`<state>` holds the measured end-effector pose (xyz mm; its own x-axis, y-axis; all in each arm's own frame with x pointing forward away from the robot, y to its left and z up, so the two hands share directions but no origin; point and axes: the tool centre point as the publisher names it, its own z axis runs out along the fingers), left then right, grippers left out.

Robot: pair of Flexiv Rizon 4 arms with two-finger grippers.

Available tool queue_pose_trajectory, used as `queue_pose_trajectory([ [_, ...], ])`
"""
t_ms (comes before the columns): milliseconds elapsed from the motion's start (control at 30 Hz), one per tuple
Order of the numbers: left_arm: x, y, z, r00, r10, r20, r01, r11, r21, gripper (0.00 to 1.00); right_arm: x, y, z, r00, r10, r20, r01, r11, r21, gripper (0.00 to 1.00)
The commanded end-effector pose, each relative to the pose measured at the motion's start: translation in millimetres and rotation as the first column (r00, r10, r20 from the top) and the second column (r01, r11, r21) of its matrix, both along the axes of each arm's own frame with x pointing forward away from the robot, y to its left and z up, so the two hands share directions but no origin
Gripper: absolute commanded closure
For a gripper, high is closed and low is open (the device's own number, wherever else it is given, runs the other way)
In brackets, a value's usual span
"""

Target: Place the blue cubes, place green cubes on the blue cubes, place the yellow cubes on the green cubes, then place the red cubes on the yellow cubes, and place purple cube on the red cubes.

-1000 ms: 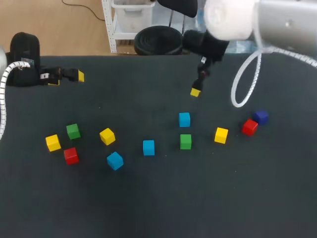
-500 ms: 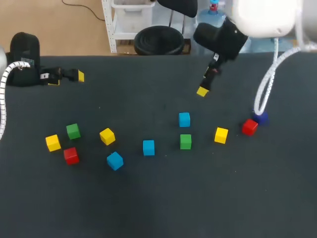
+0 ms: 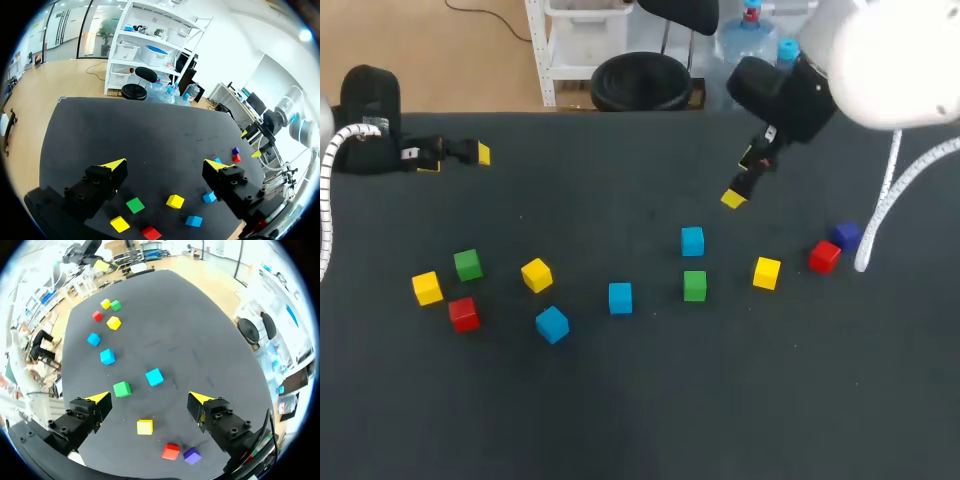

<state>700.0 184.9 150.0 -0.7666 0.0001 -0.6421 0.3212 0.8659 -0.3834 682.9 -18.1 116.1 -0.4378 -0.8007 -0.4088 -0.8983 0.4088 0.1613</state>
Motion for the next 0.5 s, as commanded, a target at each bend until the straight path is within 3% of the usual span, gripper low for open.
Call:
queue_pose_trajectory([
  [33,0.0,0,0.0,1.0,0.0,0.0,0.0,1.0,0.0,0.0,-3.5,-12,-3,0.991,-0.102,0.087,0.097,0.994,0.054,0.0],
  [500,0.0,0,0.0,1.0,0.0,0.0,0.0,1.0,0.0,0.0,6.2,-40,17,0.943,-0.285,0.174,0.252,0.949,0.187,0.0],
])
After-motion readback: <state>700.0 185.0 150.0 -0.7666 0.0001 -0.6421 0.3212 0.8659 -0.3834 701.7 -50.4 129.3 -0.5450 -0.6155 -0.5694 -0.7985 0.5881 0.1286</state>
